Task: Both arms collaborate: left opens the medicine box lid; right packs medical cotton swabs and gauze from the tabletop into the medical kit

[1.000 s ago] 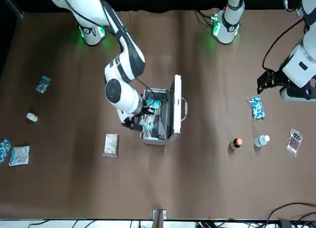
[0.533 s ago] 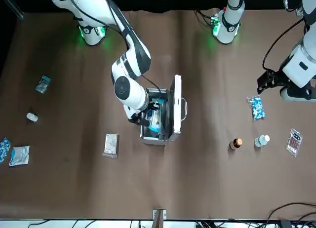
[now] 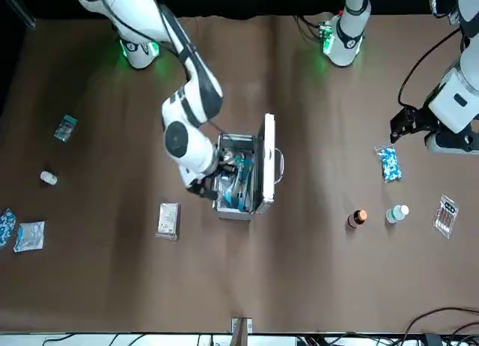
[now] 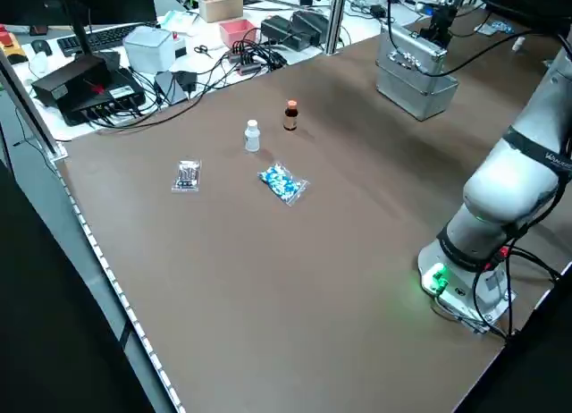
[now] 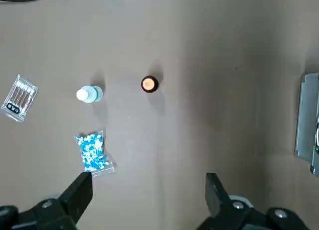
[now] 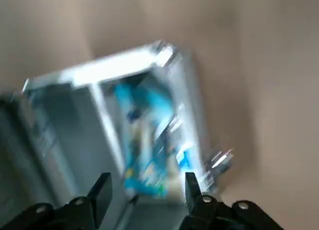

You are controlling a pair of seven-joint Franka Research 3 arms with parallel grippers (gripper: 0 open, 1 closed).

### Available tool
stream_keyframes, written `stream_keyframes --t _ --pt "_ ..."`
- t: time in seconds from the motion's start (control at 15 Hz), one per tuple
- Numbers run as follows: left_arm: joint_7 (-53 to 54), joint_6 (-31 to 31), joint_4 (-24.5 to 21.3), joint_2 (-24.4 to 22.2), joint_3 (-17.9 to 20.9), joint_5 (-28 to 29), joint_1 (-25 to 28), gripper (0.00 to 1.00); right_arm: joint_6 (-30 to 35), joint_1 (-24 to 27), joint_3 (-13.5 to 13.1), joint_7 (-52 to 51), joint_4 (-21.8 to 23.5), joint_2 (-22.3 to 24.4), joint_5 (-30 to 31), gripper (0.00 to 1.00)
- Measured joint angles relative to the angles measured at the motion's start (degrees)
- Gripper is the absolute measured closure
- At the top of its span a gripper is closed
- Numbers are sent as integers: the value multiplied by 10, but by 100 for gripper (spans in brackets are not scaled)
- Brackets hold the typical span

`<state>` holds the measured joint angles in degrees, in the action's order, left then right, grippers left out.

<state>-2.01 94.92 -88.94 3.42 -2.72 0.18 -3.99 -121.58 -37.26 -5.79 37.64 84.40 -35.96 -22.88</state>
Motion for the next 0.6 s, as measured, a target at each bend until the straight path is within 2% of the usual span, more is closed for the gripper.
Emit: stream_keyframes --t 0.07,0.13,0.2,0.4,0.6 --pt "0 0 0 0 0 0 0 0 0 15 -5 0 0 0 23 33" --pt "0 0 0 0 0 0 0 0 1 55 -8 -3 0 0 64 29" --pt "0 0 0 0 0 0 0 0 1 72 -8 -6 0 0 81 26" --pt "0 0 0 0 0 0 0 0 3 115 -9 -27 0 0 149 2" --pt "0 0 0 0 0 0 0 0 4 146 -9 -117 0 -2 170 1"
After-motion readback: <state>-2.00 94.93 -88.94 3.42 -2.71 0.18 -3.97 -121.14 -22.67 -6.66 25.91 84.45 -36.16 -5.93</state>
